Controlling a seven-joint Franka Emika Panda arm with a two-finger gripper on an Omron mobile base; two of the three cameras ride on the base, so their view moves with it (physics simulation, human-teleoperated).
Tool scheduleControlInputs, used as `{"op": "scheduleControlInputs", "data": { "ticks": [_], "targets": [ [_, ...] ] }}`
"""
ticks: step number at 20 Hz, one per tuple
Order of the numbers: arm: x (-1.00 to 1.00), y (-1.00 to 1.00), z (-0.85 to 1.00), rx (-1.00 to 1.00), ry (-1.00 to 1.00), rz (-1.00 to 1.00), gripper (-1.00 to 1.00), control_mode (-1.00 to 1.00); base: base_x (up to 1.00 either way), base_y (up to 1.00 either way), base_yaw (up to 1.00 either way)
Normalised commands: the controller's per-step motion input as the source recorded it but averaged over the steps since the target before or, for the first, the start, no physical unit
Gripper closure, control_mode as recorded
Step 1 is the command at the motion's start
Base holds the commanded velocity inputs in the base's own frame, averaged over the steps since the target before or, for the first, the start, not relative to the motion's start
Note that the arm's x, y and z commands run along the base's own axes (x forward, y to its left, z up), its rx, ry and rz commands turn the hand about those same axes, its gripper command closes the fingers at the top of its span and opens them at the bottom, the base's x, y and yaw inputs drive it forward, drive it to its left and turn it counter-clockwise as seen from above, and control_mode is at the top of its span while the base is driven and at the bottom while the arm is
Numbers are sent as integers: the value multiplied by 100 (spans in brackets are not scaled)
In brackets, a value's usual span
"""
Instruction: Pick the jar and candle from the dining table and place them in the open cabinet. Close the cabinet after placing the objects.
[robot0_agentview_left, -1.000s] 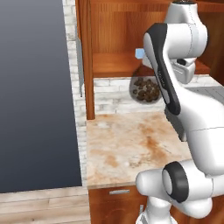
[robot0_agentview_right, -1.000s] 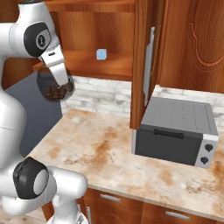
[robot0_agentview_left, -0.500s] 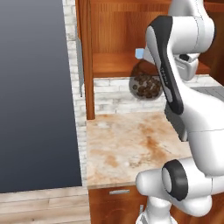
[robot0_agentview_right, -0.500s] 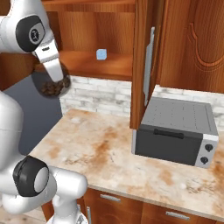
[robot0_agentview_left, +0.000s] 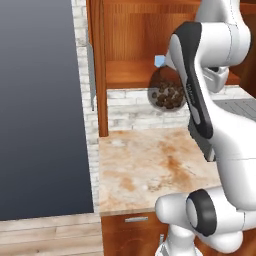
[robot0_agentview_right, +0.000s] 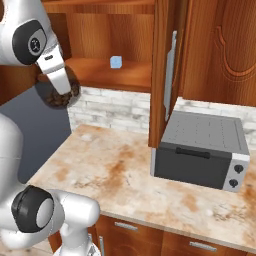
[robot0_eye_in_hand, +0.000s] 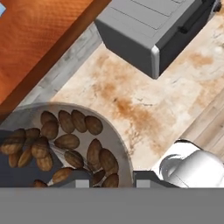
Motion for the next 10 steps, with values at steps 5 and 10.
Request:
{"op": "scheduleControlInputs", "data": {
  "ticks": [5,10],
  "targets": [
    [4,0,-8,-2,-18,0,100,-100,0,0,0],
    [18,0,6,3,-8,0,100,-100,0,0,0]
  ]
}}
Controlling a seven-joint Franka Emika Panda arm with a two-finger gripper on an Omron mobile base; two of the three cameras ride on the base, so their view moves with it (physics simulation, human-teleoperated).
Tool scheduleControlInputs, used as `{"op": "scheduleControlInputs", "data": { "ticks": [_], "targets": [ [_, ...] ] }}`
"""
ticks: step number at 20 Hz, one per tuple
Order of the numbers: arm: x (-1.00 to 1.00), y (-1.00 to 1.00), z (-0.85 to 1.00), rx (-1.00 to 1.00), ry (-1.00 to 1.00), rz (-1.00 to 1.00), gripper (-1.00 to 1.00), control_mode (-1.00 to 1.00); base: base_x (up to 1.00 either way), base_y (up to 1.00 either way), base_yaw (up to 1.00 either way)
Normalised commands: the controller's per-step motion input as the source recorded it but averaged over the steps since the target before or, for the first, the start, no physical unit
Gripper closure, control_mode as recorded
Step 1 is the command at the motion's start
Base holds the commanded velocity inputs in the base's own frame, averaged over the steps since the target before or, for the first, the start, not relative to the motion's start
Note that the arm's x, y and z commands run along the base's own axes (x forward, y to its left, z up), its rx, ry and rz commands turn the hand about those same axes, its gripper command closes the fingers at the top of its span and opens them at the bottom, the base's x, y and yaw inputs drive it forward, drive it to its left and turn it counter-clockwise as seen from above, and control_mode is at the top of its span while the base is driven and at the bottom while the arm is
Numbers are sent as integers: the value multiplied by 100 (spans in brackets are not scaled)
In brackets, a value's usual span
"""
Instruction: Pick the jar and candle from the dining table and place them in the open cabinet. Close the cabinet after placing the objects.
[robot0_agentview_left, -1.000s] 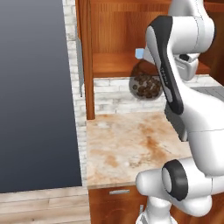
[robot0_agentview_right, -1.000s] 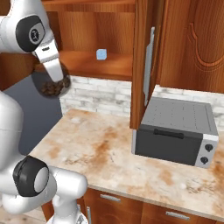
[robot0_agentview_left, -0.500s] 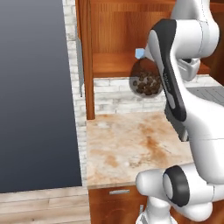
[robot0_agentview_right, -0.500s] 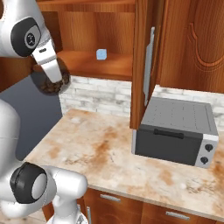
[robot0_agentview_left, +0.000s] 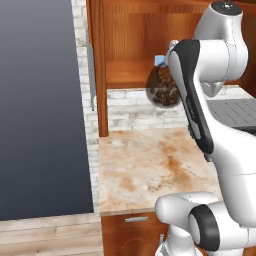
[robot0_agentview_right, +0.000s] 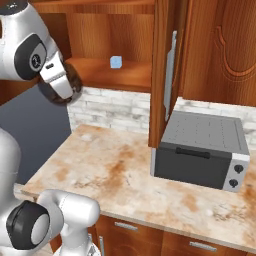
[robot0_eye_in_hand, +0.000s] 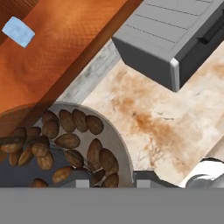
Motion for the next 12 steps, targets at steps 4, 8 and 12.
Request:
{"op": "scheduleControlInputs", "data": {
  "ticks": [4,8,12],
  "targets": [
    [25,3,11,9,-2,0,100,-100,0,0,0],
    [29,2,15,15,0,0,100,-100,0,0,0],
    [33,0,4,7,-3,-3,100,-100,0,0,0]
  ]
}}
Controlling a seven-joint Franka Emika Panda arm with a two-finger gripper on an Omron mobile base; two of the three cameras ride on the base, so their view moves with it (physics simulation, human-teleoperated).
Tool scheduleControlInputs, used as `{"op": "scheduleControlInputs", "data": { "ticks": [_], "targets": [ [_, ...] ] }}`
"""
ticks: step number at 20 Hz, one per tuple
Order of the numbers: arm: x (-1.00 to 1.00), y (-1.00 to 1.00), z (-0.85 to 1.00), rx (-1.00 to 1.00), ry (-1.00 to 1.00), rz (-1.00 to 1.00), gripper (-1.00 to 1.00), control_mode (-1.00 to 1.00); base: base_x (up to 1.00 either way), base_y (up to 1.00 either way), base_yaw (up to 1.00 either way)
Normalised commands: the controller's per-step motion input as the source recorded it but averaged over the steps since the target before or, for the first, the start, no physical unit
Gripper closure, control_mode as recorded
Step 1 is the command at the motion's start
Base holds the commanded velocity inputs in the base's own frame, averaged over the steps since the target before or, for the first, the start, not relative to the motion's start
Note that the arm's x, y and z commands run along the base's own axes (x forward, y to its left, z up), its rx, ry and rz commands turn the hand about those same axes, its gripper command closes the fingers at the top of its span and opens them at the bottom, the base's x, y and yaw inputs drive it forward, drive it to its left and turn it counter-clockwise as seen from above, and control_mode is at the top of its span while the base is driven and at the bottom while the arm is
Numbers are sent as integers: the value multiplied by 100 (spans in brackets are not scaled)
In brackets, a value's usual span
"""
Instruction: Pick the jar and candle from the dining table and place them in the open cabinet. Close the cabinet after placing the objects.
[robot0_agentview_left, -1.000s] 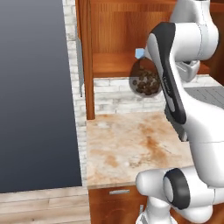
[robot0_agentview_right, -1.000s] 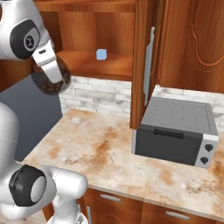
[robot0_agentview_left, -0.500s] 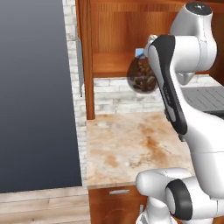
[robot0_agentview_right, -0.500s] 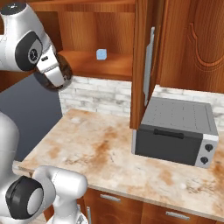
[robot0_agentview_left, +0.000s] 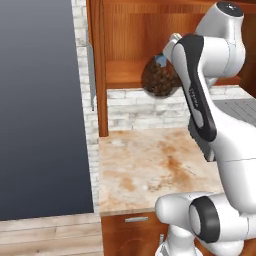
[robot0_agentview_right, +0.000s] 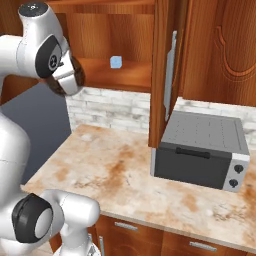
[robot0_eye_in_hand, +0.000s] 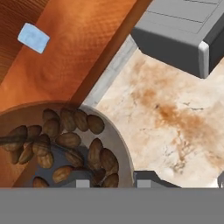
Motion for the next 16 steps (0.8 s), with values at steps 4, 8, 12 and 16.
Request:
{"op": "scheduleControlInputs", "data": {
  "ticks": [4,8,12,16],
  "targets": [
    [38,0,0,1,-2,-7,100,-100,0,0,0],
    [43,4,0,0,-5,-8,100,-100,0,0,0],
    [42,7,0,1,-6,-5,100,-100,0,0,0],
    [42,11,0,1,-3,-1,100,-100,0,0,0]
  ]
}}
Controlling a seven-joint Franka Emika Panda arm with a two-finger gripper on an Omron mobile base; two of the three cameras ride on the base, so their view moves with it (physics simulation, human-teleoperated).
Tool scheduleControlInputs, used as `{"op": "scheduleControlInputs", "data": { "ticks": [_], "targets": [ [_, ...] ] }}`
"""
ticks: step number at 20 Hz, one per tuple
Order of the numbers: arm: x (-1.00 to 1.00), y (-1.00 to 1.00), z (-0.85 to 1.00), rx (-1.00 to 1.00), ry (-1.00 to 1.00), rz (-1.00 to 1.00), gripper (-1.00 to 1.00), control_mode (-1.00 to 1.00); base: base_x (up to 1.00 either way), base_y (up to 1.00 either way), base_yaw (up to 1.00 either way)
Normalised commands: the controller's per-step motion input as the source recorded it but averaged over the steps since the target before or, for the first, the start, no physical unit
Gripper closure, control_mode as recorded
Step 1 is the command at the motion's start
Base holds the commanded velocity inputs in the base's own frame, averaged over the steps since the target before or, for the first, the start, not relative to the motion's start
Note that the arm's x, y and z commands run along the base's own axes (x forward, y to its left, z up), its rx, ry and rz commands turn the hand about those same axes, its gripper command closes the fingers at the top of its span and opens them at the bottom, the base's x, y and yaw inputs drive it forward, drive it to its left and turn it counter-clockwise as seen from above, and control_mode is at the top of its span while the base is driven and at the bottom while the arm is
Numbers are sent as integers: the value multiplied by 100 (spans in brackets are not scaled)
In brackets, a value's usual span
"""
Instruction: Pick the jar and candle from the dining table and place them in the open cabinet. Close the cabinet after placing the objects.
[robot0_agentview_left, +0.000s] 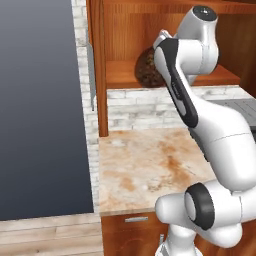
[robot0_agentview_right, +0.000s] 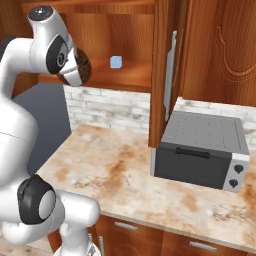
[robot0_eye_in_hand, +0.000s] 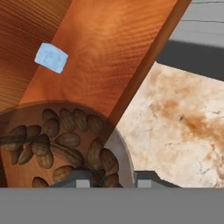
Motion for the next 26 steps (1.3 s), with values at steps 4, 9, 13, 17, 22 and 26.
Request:
{"op": "scheduleControlInputs", "data": {
  "ticks": [4,9,13,17,22,26],
  "targets": [
    [38,9,0,4,-2,0,100,-100,0,0,0],
    [42,6,0,4,-2,-1,100,-100,0,0,0],
    [37,6,0,4,0,-1,100,-100,0,0,0],
    [38,9,0,1,0,-2,100,-100,0,0,0],
    [32,9,0,0,-3,0,100,-100,0,0,0],
    [25,9,0,1,-4,0,100,-100,0,0,0]
  ]
}}
